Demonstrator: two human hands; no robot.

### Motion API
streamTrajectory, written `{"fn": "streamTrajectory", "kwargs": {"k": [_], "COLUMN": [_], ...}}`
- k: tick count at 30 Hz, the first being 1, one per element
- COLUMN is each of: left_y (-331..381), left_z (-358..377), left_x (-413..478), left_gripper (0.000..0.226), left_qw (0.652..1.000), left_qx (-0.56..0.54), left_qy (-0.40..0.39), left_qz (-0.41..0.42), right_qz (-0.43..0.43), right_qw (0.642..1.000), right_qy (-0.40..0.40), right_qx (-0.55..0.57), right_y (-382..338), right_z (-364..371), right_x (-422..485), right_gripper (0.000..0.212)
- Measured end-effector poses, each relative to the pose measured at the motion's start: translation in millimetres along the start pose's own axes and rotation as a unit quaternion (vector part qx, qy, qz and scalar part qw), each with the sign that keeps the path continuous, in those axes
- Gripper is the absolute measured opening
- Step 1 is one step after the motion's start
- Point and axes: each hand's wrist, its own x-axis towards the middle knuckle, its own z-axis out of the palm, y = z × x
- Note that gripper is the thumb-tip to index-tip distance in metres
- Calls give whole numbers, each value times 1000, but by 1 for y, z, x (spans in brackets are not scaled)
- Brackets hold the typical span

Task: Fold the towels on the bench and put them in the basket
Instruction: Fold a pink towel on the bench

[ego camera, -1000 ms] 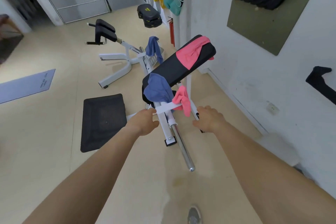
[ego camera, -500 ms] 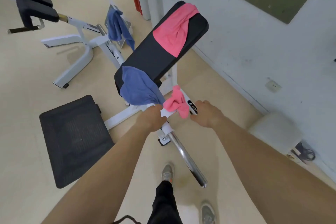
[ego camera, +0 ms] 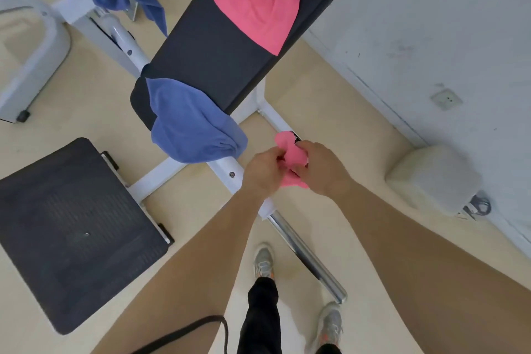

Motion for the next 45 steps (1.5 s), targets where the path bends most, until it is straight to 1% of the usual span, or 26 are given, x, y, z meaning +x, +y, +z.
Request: {"fn": "streamTrajectory", "kwargs": {"k": [2, 4, 5, 7, 10, 12, 14, 16, 17, 18, 19, 20, 21, 22, 23, 25, 27, 29, 31, 33, 36, 37, 39, 41, 43, 45], "left_y": [-3, -2, 2, 9, 27, 39, 55, 72, 81, 92, 103, 114, 125, 136, 148, 169, 187, 205, 224, 245, 282, 294, 315, 333, 348, 361], "left_z": [-5, -15, -22, -36, -57, -68, -80, -87, -88, -87, -84, -80, -72, -61, -49, -16, 21, 56, 90, 122, 177, 195, 231, 267, 302, 335], "left_x": [1, -4, -8, -18, -37, -50, -66, -83, -90, -99, -108, -118, -127, -136, -146, -167, -193, -229, -268, -309, -370, -392, -437, -481, -521, -555], "left_gripper": [16, 13, 14, 9, 13, 9, 9, 10, 17, 20, 19, 19, 25, 36, 45, 56, 60, 44, 29, 21, 19, 18, 15, 10, 7, 7], "left_qw": [1000, 1000, 1000, 999, 997, 995, 992, 980, 973, 973, 977, 983, 987, 987, 983, 969, 955, 944, 932, 919, 891, 876, 842, 796, 757, 726], "left_qx": [-3, -1, -8, -28, -47, -51, -53, -102, -126, -130, -123, -92, -53, -15, 17, 59, 60, 58, 98, 125, 112, 111, 120, 158, 186, 198], "left_qy": [10, -2, -7, -12, -26, -42, -86, -163, -184, -182, -168, -147, -133, -137, -154, -206, -259, -274, -261, -257, -286, -302, -340, -380, -415, -447], "left_qz": [5, 13, 15, 27, 55, 69, 69, 59, 55, 53, 53, 60, 75, 87, 102, 125, 131, 172, 230, 272, 334, 358, 402, 444, 469, 484], "right_qz": [29, 48, 46, 16, -18, -22, -25, -27, -30, -34, -35, -34, -31, -27, -24, -12, 2, 19, 46, 83, 153, 178, 227, 267, 287, 281], "right_qw": [999, 996, 996, 996, 996, 996, 997, 998, 998, 997, 996, 995, 995, 995, 994, 992, 988, 981, 974, 966, 949, 941, 919, 886, 852, 831], "right_qy": [30, 50, 60, 75, 79, 73, 55, 32, 23, 20, 19, 19, 18, 21, 29, 54, 83, 115, 140, 156, 181, 187, 217, 277, 339, 366], "right_qx": [25, 52, 52, 44, 34, 38, 39, 47, 57, 70, 81, 88, 91, 96, 104, 116, 131, 153, 171, 189, 210, 219, 237, 259, 279, 311], "right_y": [2, 3, 2, -8, -24, -31, -35, -35, -32, -29, -26, -20, -15, -7, 1, 22, 46, 72, 101, 128, 172, 185, 209, 234, 255, 271], "right_z": [0, -4, -8, -19, -40, -58, -77, -94, -103, -112, -120, -127, -133, -138, -142, -147, -147, -141, -128, -109, -74, -63, -43, -27, -15, -5], "right_x": [-1, -5, -8, -16, -36, -56, -81, -110, -126, -144, -163, -181, -202, -224, -246, -293, -345, -402, -462, -520, -607, -635, -687, -735, -779, -816], "right_gripper": [35, 24, 17, 8, 7, 2, 5, 10, 14, 19, 23, 22, 17, 12, 12, 12, 12, 18, 20, 18, 12, 10, 14, 20, 27, 36]}}
